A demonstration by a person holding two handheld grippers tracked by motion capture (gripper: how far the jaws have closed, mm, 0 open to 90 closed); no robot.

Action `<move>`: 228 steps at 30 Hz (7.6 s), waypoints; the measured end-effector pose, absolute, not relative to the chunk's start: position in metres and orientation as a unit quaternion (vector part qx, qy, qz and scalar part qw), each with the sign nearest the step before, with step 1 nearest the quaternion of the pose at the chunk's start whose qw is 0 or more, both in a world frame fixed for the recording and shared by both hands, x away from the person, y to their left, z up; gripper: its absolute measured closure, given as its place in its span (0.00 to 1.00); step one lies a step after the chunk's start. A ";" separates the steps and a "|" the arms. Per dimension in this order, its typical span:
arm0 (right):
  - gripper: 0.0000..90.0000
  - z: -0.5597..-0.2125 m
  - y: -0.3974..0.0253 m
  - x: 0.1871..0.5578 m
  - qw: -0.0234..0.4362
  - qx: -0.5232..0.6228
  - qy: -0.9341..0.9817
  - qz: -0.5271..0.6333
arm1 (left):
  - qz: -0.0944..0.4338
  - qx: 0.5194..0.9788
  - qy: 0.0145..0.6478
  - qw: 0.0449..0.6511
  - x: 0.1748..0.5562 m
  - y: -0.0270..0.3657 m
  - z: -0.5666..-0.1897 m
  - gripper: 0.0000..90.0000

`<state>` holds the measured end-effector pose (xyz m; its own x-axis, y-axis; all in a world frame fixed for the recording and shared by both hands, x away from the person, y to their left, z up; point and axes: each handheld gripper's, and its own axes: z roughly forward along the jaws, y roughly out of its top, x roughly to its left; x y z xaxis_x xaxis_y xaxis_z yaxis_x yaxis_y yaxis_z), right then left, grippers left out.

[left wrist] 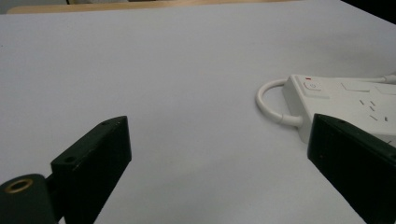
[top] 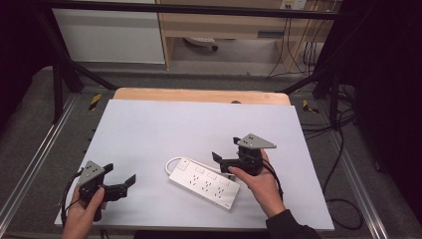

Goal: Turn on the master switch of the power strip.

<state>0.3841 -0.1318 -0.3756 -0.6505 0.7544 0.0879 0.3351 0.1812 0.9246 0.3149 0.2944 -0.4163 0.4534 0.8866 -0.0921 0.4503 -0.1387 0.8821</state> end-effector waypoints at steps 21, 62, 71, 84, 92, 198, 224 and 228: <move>0.48 -0.375 -0.102 0.393 0.202 0.346 0.748 0.529 | 0.226 0.705 0.490 0.461 0.317 0.298 -0.418 0.07; 1.00 -0.397 -0.058 0.406 0.141 0.298 0.815 0.476 | 0.236 0.715 0.471 0.460 0.316 0.296 -0.419 0.07; 1.00 -0.404 -0.046 0.407 0.125 0.305 0.823 0.463 | 0.241 0.717 0.468 0.457 0.315 0.295 -0.418 0.07; 1.00 -0.412 -0.038 0.411 0.108 0.317 0.830 0.446 | 0.242 0.719 0.466 0.456 0.315 0.295 -0.419 0.07; 1.00 -0.416 -0.036 0.413 0.105 0.318 0.832 0.442 | 0.243 0.721 0.464 0.454 0.316 0.295 -0.419 0.07; 1.00 -0.429 -0.008 0.416 0.104 0.321 0.857 0.389 | 0.240 0.728 0.463 0.445 0.316 0.294 -0.420 0.07; 1.00 -0.429 -0.006 0.415 0.115 0.312 0.863 0.381 | 0.238 0.731 0.463 0.441 0.316 0.293 -0.421 0.07; 1.00 -0.429 -0.006 0.415 0.112 0.315 0.862 0.381 | 0.237 0.731 0.463 0.441 0.316 0.292 -0.421 0.07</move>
<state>0.4151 -0.0061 -0.4294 -0.7763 0.6286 0.0469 0.4577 0.5110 0.7276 0.3164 0.2924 -0.4213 0.4586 0.8865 -0.0616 0.4687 -0.1824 0.8643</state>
